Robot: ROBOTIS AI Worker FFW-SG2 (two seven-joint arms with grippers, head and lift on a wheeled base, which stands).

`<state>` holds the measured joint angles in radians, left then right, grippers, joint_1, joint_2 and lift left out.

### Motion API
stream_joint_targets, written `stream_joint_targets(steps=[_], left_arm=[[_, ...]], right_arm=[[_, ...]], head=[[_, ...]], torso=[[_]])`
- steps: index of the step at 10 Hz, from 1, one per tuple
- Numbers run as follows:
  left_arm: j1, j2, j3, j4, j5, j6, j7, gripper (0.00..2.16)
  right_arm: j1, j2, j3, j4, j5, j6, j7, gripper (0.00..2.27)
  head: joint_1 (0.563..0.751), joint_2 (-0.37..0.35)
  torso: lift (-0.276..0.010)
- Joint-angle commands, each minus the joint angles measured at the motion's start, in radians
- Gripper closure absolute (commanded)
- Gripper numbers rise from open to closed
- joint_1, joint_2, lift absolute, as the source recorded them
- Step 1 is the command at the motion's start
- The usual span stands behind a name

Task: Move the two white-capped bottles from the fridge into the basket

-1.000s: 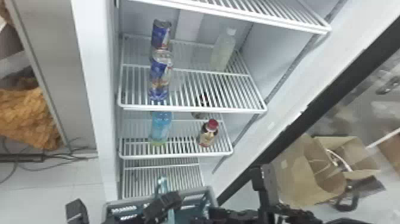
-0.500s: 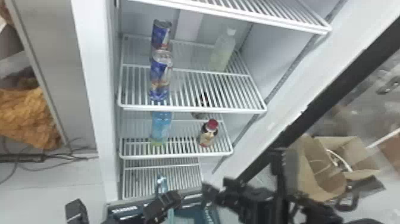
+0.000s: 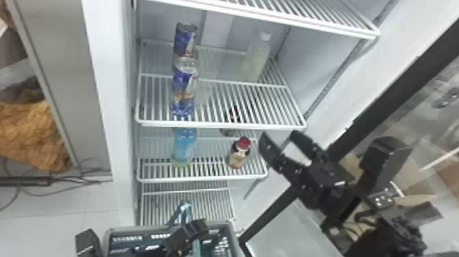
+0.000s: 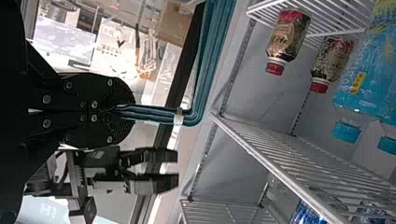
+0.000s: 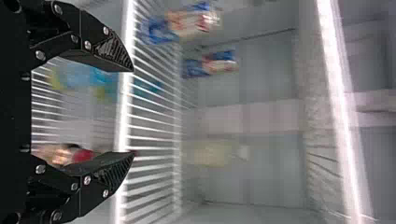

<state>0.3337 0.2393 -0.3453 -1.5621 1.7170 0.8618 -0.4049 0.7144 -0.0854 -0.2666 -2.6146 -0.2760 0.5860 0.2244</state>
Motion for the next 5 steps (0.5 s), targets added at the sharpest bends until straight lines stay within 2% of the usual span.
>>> stream_joint_targets(steps=[1,5], left_arm=[[0.0,0.002,-0.002,0.0,0.0,0.007,0.0,1.16],[0.0,0.002,0.0,0.0,0.0,0.009,0.0,1.16]], right_arm=[[-0.035,0.001,-0.009,0.034,-0.011,-0.068,-0.002,0.38],[-0.155,-0.014,0.029,0.208,-0.025,-0.228,0.0,0.11]], head=[[0.695,-0.35],[0.695,-0.35]], torso=[[0.0],[0.0]])
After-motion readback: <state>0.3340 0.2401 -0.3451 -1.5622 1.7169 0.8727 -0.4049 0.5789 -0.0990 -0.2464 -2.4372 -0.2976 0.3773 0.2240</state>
